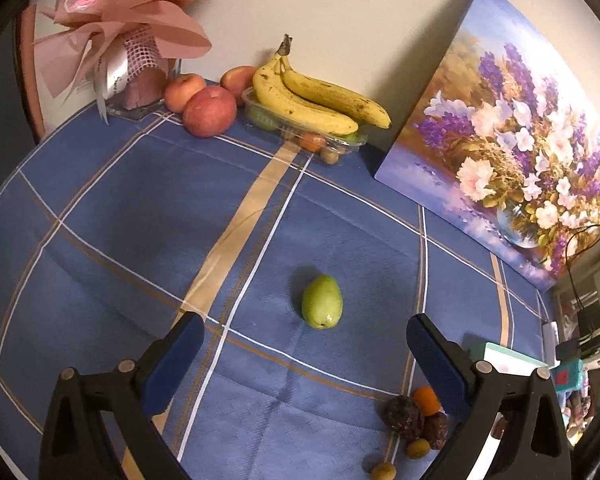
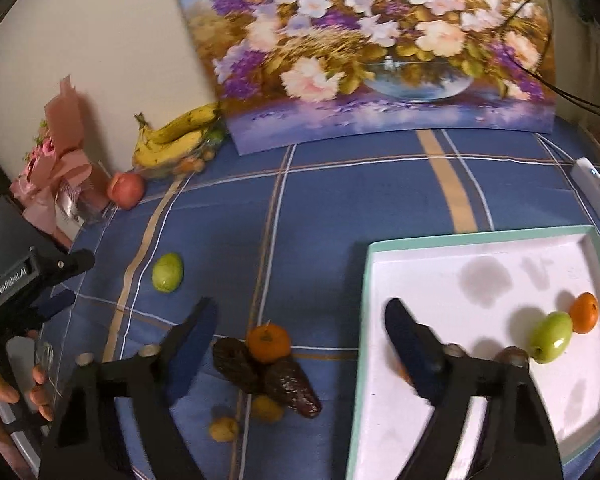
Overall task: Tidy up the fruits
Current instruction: 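Move the left tool to the loose green pear and close on it while the right tool approaches the dates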
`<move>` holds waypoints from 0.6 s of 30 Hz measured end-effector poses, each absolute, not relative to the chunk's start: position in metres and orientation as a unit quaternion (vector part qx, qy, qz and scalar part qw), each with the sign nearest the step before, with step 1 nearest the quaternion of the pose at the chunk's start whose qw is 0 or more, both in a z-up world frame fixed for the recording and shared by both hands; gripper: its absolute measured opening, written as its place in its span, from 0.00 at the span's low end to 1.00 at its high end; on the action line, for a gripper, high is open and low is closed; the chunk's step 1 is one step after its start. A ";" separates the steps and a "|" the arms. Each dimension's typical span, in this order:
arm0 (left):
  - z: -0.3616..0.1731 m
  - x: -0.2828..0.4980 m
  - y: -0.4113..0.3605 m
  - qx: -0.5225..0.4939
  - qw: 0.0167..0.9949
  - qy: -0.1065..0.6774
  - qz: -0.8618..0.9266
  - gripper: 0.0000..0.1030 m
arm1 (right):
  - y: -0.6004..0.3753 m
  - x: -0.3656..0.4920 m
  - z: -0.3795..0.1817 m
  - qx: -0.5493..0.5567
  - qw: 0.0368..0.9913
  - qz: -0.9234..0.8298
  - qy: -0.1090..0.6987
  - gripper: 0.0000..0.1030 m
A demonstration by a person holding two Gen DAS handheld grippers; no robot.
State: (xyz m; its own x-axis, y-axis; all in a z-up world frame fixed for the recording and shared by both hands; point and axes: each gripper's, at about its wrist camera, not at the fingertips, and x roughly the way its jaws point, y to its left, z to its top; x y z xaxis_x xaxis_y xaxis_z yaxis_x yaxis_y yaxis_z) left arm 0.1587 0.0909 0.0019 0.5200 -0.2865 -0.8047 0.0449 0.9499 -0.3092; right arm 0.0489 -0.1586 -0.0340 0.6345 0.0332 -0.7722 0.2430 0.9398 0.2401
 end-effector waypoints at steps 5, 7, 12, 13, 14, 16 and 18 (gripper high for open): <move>0.000 0.160 0.085 -0.122 0.853 0.495 -0.108 0.99 | -0.145 0.054 -0.042 0.145 0.879 -0.044 0.452 0.63; -0.005 0.161 0.082 -0.115 0.849 0.504 -0.111 0.99 | -0.142 0.054 -0.045 0.140 0.875 -0.043 0.462 0.63; -0.021 0.170 0.069 -0.092 0.839 0.525 -0.110 0.98 | -0.134 0.055 -0.056 0.127 0.861 -0.033 0.492 0.55; -0.025 0.172 0.068 -0.093 0.837 0.528 -0.112 0.97 | -0.133 0.056 -0.058 0.125 0.858 -0.032 0.497 0.52; -0.029 0.175 0.067 -0.097 0.834 0.532 -0.113 0.96 | -0.133 0.056 -0.061 0.124 0.855 -0.031 0.502 0.52; -0.034 0.179 0.068 -0.102 0.833 0.532 -0.113 0.96 | -0.132 0.057 -0.066 0.124 0.850 -0.028 0.510 0.52; -0.041 0.184 0.068 -0.107 0.833 0.531 -0.114 0.96 | -0.132 0.058 -0.072 0.124 0.844 -0.026 0.521 0.52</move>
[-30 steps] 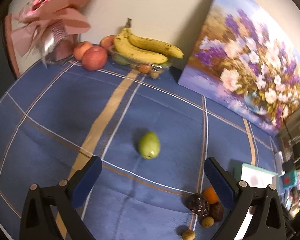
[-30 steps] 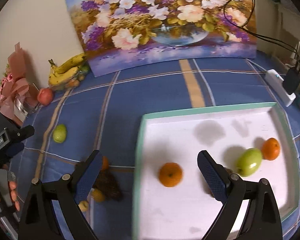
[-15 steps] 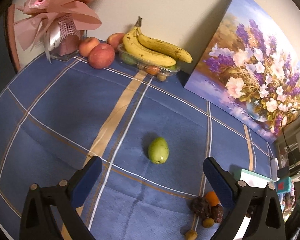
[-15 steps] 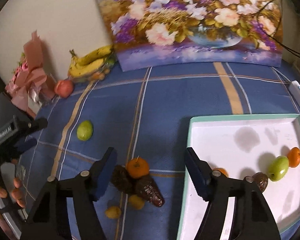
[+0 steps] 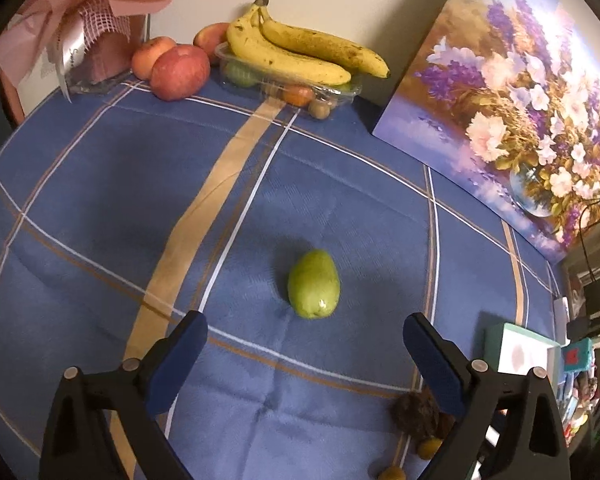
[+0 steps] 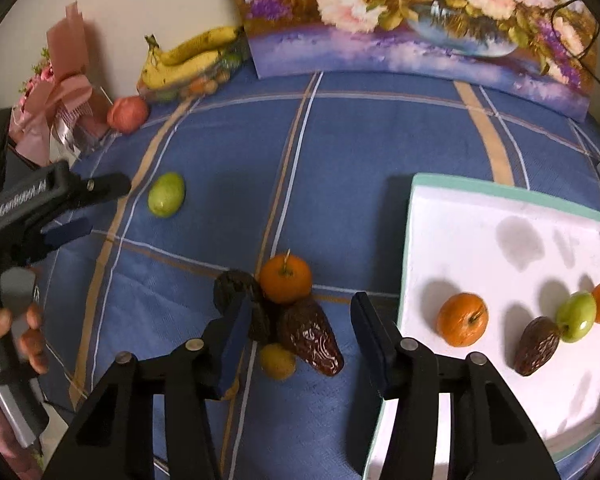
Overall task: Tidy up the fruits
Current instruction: 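Move the left tool to the loose green pear and close on it while the right tool approaches the dates, then grasp a large dark date with the right tool while the left tool lifts the pear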
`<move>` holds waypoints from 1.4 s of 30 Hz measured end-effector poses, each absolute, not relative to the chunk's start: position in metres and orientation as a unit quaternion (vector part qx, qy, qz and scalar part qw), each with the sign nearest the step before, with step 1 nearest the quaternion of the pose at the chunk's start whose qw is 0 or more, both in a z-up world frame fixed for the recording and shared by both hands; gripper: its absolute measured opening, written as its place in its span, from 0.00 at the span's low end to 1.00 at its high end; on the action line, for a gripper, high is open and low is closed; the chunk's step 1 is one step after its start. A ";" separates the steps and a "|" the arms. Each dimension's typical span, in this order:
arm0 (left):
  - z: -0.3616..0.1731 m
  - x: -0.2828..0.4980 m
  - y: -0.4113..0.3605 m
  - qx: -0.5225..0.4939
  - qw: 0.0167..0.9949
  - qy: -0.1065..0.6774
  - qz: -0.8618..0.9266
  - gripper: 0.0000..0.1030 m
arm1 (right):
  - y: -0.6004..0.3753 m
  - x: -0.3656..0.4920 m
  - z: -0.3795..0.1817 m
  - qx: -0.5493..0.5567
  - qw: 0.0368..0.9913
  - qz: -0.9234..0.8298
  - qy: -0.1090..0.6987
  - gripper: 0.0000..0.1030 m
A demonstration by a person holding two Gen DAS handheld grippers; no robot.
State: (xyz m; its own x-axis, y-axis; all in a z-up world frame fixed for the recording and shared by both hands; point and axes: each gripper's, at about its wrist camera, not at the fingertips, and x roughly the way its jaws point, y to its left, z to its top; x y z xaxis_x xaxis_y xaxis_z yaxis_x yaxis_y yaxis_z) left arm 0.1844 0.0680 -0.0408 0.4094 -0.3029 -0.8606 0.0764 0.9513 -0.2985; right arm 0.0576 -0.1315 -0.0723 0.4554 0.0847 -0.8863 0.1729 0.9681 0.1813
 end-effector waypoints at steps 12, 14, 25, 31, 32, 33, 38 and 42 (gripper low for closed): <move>-0.074 0.207 0.053 -0.119 0.822 0.542 -0.130 0.79 | -0.124 0.061 -0.097 0.105 0.821 -0.016 0.561 0.51; -0.075 0.210 0.049 -0.112 0.823 0.542 -0.131 0.75 | -0.123 0.062 -0.100 0.104 0.819 -0.016 0.564 0.48; -0.076 0.210 0.043 -0.098 0.828 0.537 -0.131 0.38 | -0.129 0.062 -0.102 0.113 0.821 -0.013 0.560 0.38; -0.064 0.206 0.046 -0.103 0.818 0.550 -0.129 0.38 | -0.139 0.056 -0.093 0.122 0.829 -0.014 0.546 0.37; -0.061 0.204 0.046 -0.103 0.818 0.551 -0.129 0.38 | -0.139 0.057 -0.091 0.123 0.831 -0.014 0.542 0.37; -0.059 0.203 0.046 -0.100 0.820 0.550 -0.128 0.38 | -0.140 0.056 -0.087 0.124 0.834 -0.014 0.537 0.37; -0.035 0.191 0.044 -0.103 0.826 0.537 -0.139 0.38 | -0.148 0.045 -0.066 0.132 0.851 -0.019 0.508 0.37; -0.016 0.174 0.036 -0.082 0.839 0.519 -0.141 0.38 | -0.149 0.038 -0.044 0.127 0.867 -0.029 0.482 0.37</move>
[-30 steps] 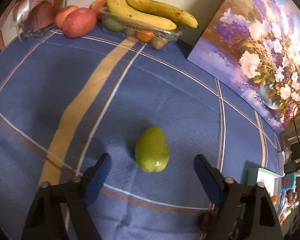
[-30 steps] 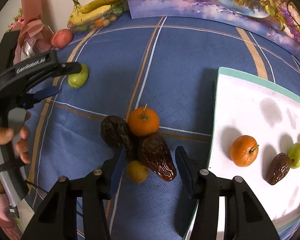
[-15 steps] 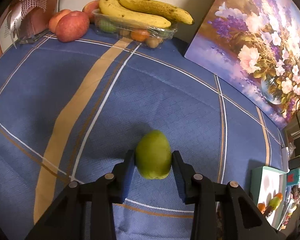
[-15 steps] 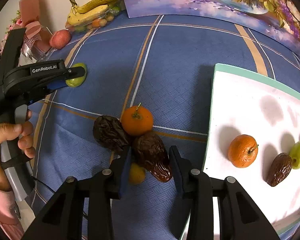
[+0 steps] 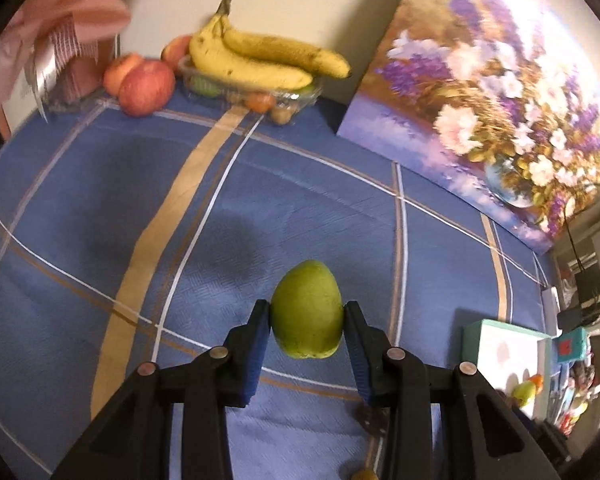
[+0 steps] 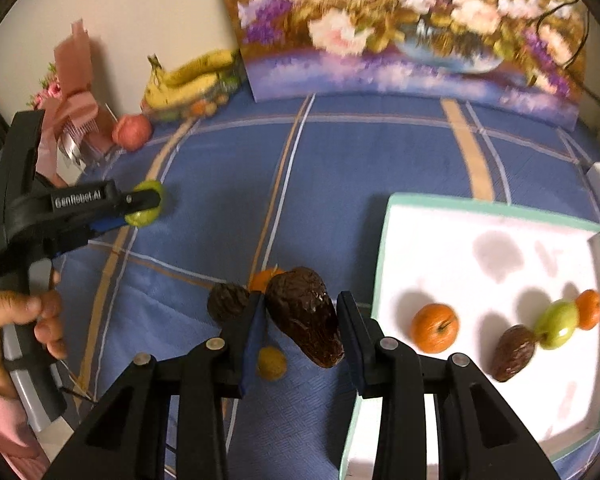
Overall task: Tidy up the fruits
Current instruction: 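Grasp a large dark date with the right tool while the left tool lifts the pear, then carry the pear in the left tool and the date in the right tool over the tray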
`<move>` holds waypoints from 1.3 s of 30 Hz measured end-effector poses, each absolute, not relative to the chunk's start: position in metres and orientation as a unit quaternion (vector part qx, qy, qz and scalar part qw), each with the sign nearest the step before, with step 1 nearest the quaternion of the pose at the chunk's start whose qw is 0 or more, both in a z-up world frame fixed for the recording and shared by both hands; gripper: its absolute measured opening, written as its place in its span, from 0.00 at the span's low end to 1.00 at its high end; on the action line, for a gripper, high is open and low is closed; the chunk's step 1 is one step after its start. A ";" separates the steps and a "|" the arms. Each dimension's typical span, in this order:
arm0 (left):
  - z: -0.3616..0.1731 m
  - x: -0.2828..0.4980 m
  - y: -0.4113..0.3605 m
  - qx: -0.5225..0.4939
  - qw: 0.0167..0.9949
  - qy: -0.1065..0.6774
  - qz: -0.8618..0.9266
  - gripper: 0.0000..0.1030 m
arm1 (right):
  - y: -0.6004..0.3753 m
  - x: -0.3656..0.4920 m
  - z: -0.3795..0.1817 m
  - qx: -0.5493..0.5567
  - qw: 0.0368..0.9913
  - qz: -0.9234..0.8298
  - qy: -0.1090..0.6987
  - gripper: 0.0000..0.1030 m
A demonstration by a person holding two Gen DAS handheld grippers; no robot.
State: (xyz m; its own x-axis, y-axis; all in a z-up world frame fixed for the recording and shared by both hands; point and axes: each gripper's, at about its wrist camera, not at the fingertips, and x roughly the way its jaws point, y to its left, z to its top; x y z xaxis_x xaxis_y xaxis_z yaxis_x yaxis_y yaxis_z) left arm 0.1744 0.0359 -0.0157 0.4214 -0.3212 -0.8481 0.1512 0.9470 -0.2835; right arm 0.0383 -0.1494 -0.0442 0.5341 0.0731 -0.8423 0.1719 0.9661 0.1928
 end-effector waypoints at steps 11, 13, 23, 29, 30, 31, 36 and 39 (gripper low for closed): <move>0.017 0.136 0.023 -0.074 0.852 0.493 -0.164 0.38 | -0.157 0.022 -0.013 0.119 0.890 -0.059 0.436 0.37; 0.023 0.130 0.020 -0.068 0.856 0.486 -0.164 0.38 | -0.160 0.018 -0.008 0.121 0.893 -0.060 0.429 0.37; 0.031 0.106 -0.008 -0.034 0.863 0.474 -0.173 0.39 | -0.188 0.003 -0.003 0.149 0.894 -0.069 0.416 0.37; 0.031 0.090 -0.030 -0.024 0.855 0.478 -0.200 0.38 | -0.218 -0.008 -0.004 0.167 0.888 -0.100 0.416 0.37; 0.030 0.087 -0.036 -0.021 0.853 0.480 -0.206 0.38 | -0.227 -0.012 -0.004 0.171 0.887 -0.112 0.415 0.37; 0.029 0.083 -0.041 -0.018 0.850 0.481 -0.212 0.39 | -0.232 -0.014 -0.004 0.173 0.885 -0.120 0.415 0.37; 0.027 0.067 -0.069 -0.004 0.838 0.487 -0.247 0.39 | -0.262 -0.030 -0.003 0.174 0.876 -0.171 0.415 0.37; 0.025 0.059 -0.084 -0.005 0.827 0.493 -0.270 0.39 | -0.278 -0.041 -0.004 0.175 0.870 -0.198 0.416 0.37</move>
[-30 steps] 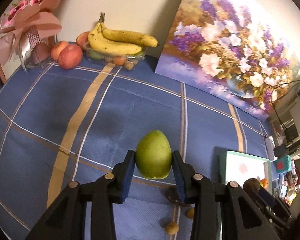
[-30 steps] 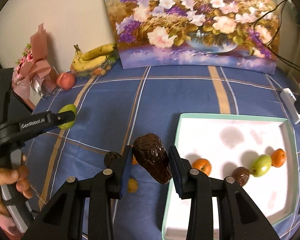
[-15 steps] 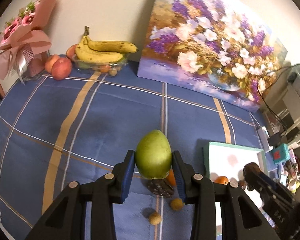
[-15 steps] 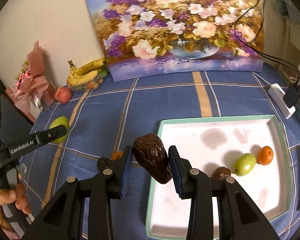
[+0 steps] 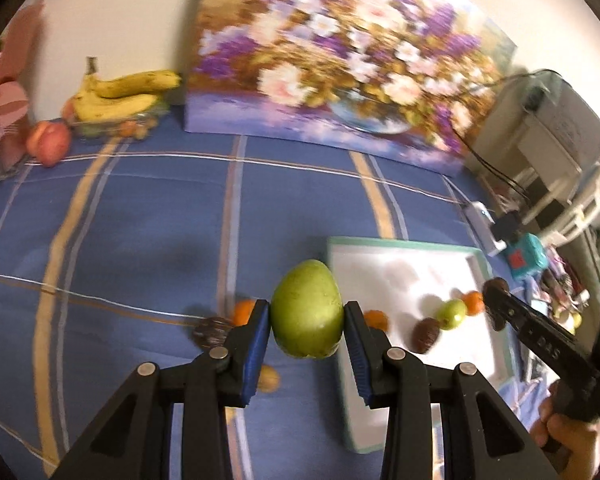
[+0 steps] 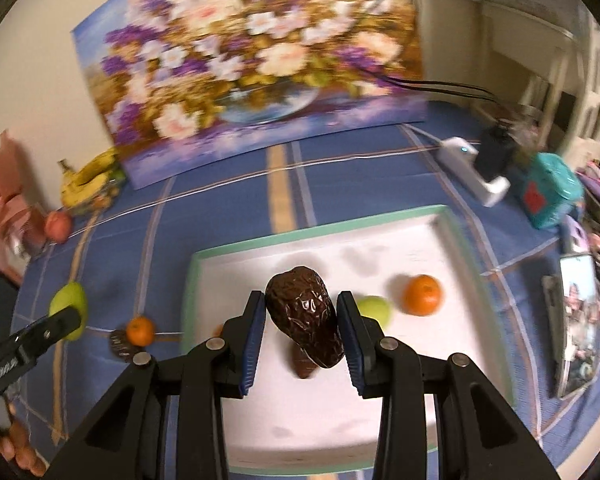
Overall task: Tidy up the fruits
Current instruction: 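Carry the pear in the left tool and the date in the right tool over the tray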
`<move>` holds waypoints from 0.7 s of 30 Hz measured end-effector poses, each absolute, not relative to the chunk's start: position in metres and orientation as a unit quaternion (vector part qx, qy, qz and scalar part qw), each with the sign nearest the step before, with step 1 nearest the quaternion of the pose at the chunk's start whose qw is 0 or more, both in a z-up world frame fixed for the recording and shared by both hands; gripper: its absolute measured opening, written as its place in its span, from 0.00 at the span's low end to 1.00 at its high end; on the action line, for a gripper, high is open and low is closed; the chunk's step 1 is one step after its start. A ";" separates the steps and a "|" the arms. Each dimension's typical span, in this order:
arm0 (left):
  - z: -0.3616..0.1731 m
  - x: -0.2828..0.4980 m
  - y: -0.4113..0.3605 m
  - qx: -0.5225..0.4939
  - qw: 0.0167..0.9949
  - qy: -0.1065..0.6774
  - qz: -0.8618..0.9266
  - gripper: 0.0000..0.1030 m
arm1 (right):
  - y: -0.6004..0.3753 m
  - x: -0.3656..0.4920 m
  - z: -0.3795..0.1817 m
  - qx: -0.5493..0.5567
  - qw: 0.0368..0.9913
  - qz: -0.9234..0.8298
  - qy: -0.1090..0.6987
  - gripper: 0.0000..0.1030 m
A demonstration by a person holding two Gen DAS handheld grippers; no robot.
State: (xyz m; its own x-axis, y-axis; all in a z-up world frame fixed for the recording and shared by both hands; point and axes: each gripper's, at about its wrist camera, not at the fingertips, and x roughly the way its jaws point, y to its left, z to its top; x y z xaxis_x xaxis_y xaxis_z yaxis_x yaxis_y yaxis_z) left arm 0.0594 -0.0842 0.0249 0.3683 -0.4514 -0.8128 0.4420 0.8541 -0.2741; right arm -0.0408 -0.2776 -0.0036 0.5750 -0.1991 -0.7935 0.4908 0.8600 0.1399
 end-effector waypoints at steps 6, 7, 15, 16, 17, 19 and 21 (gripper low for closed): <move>0.022 0.046 -0.108 0.000 0.812 0.501 -0.299 0.39 | -0.301 -0.059 -0.003 0.190 0.863 -0.226 0.409 0.37; 0.022 0.045 -0.110 0.002 0.811 0.501 -0.301 0.39 | -0.304 -0.061 -0.002 0.188 0.863 -0.231 0.409 0.37; 0.015 0.038 -0.130 0.019 0.799 0.511 -0.316 0.39 | -0.315 -0.071 0.000 0.185 0.858 -0.247 0.411 0.37; 0.015 0.037 -0.132 0.023 0.798 0.512 -0.318 0.39 | -0.316 -0.071 0.000 0.184 0.858 -0.247 0.411 0.37; 0.014 0.035 -0.134 0.025 0.797 0.513 -0.319 0.39 | -0.316 -0.072 0.000 0.184 0.858 -0.248 0.411 0.37; 0.012 0.033 -0.139 0.032 0.795 0.514 -0.320 0.39 | -0.318 -0.073 0.000 0.182 0.857 -0.250 0.411 0.37; 0.009 0.031 -0.143 0.037 0.794 0.515 -0.322 0.39 | -0.320 -0.074 0.000 0.182 0.856 -0.253 0.412 0.37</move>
